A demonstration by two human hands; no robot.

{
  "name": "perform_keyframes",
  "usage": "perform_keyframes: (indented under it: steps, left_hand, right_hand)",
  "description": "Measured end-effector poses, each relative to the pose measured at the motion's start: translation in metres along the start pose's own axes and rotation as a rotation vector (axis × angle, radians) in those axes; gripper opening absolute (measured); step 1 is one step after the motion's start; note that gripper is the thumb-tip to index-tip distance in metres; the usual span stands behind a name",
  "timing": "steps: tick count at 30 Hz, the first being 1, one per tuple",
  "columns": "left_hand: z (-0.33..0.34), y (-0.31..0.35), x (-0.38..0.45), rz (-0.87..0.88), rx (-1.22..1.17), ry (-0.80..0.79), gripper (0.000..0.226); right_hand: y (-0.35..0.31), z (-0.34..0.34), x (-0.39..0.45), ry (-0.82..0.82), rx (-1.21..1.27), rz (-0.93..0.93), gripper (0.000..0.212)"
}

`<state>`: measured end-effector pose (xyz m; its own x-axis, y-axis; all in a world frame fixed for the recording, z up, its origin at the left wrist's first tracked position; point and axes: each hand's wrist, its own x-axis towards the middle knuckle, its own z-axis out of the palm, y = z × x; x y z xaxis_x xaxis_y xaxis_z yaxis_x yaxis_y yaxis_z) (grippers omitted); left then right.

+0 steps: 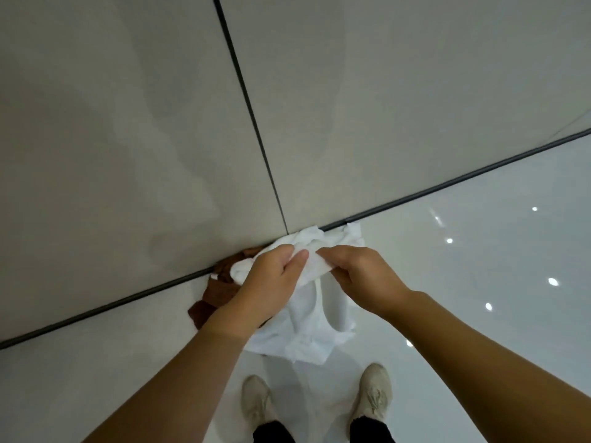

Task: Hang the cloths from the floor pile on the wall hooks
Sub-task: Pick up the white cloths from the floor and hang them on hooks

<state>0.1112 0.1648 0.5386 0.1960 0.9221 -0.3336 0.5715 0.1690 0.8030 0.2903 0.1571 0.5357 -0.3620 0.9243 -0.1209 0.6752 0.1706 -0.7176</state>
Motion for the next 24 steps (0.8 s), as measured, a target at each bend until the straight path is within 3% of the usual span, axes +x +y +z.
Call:
perform_keyframes:
  steps: [6, 10, 12, 14, 15, 24]
  left_hand:
    - [-0.102, 0.127, -0.028, 0.078, 0.001, 0.025, 0.044]
    - [-0.165, 0.205, -0.049, 0.161, -0.057, -0.028, 0.074]
    - [-0.187, 0.239, -0.063, 0.269, -0.059, -0.01, 0.055]
    - [-0.202, 0.263, -0.071, 0.35, -0.02, 0.041, 0.027]
    - [-0.208, 0.272, -0.075, 0.379, -0.002, 0.08, 0.025]
    - [-0.223, 0.337, -0.104, 0.554, 0.087, 0.527, 0.039]
  right_hand:
    - [-0.126, -0.123, 0.007, 0.147, -0.23, -0.115, 0.02]
    - [-0.22, -0.214, 0.017, 0.218, -0.383, -0.18, 0.021]
    - [-0.267, -0.255, 0.016, 0.247, -0.445, -0.182, 0.023]
    - [-0.308, -0.285, 0.013, 0.291, -0.462, -0.166, 0.024]
    - [-0.326, -0.298, 0.011, 0.316, -0.463, -0.153, 0.025]
    - [-0.428, -0.362, -0.007, 0.558, -0.351, -0.069, 0.031]
